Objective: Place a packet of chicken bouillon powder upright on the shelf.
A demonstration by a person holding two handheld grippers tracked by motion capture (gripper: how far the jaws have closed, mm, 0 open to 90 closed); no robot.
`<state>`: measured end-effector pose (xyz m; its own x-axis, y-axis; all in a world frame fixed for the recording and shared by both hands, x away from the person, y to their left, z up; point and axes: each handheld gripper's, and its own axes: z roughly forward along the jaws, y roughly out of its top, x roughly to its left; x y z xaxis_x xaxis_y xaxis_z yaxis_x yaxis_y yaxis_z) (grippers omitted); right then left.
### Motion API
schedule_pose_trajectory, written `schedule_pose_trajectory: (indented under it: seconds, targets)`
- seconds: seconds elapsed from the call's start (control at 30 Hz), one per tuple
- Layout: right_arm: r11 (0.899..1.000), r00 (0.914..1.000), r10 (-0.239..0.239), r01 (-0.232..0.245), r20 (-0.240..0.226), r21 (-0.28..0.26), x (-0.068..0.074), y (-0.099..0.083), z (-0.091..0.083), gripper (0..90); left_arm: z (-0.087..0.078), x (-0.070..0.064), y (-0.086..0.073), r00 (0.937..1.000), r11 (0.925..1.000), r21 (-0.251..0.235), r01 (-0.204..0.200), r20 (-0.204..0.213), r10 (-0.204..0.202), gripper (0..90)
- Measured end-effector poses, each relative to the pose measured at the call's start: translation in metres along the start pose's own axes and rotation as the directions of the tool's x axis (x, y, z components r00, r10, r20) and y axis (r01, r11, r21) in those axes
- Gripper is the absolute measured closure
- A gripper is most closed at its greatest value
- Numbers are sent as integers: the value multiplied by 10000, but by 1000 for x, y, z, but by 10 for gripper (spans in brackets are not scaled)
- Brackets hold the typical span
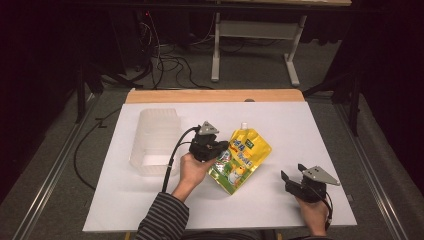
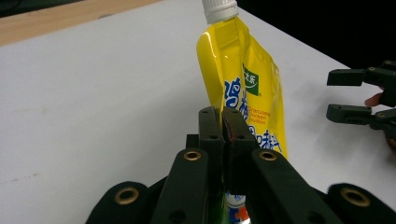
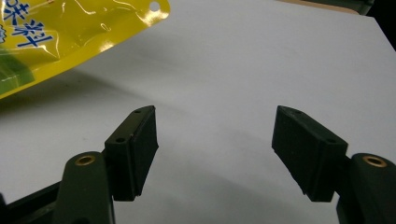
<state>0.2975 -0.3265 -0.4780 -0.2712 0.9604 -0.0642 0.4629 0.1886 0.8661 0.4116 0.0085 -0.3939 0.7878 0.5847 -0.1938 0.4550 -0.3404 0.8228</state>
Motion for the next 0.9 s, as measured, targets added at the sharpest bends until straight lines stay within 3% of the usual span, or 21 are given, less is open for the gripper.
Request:
schedule_pose_trajectory:
  seconds: [0.57, 0.9]
  targets:
    - [10000, 10000, -72, 72, 18, 27, 1, 0, 0, 316, -35, 3, 5, 9999, 9979, -632, -134, 0, 135, 879]
    - [10000, 10000, -59, 59, 62, 57, 1, 0, 0, 316, -52, 7, 9, 9994, 9958, -882, -249, -262, 227, 874]
